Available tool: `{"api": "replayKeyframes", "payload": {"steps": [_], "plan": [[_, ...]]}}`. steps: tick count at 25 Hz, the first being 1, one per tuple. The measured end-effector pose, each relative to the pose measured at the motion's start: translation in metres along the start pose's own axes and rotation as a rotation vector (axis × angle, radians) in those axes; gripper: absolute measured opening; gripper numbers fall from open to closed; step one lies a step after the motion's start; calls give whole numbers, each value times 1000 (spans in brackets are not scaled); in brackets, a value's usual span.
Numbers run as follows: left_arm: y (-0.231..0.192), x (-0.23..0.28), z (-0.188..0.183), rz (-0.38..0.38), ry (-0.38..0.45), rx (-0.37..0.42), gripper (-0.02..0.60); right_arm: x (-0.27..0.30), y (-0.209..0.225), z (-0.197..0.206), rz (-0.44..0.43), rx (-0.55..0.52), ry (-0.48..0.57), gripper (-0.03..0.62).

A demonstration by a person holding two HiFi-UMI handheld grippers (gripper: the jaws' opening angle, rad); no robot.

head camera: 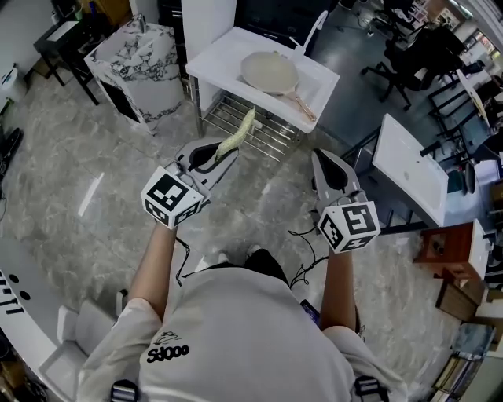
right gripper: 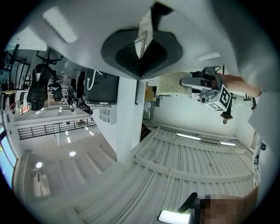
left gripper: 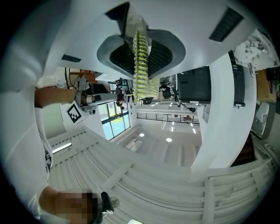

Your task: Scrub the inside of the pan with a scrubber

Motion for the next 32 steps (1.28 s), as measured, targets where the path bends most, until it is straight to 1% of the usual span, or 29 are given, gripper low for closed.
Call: {"api": "replayKeyframes", "payload": {"steps": [2, 7, 8, 12, 15, 20, 25, 29, 32], "plan": [[-3, 2, 1, -3, 0, 12, 69, 2, -3, 2, 2, 5, -2, 8], [-12, 8, 2, 19, 29, -34, 69, 9, -1, 4, 8, -6, -2, 8], [-15, 11, 3, 16, 26, -27, 69, 11, 1, 4, 10, -8, -2, 8], [-28, 27, 9, -27, -13, 45, 69, 22, 15, 5, 12, -6, 3, 8], [-41, 43, 15, -40, -30, 60, 69, 36, 31, 8, 12, -2, 8, 8], [-67, 84, 24, -47, -51, 59, 69, 67, 73, 16, 13, 15, 16, 8], [-101, 142, 36, -48, -60, 72, 69, 107, 127, 31, 15, 18, 16, 8], [-129, 200, 29, -45, -77, 73, 69, 137, 184, 30, 26, 40, 1, 8], [-144, 230, 29, -47, -94, 76, 69, 153, 216, 25, 32, 61, 21, 8]]}}
Point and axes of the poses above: the fingertips, and each gripper's own axes: x forward along the fingers, y to its right, z out of its underside, the point moved 2 cm from there along -x, backward along the fingers, and after that the axes turned 9 degrees about -z, right-handed, at the moved point
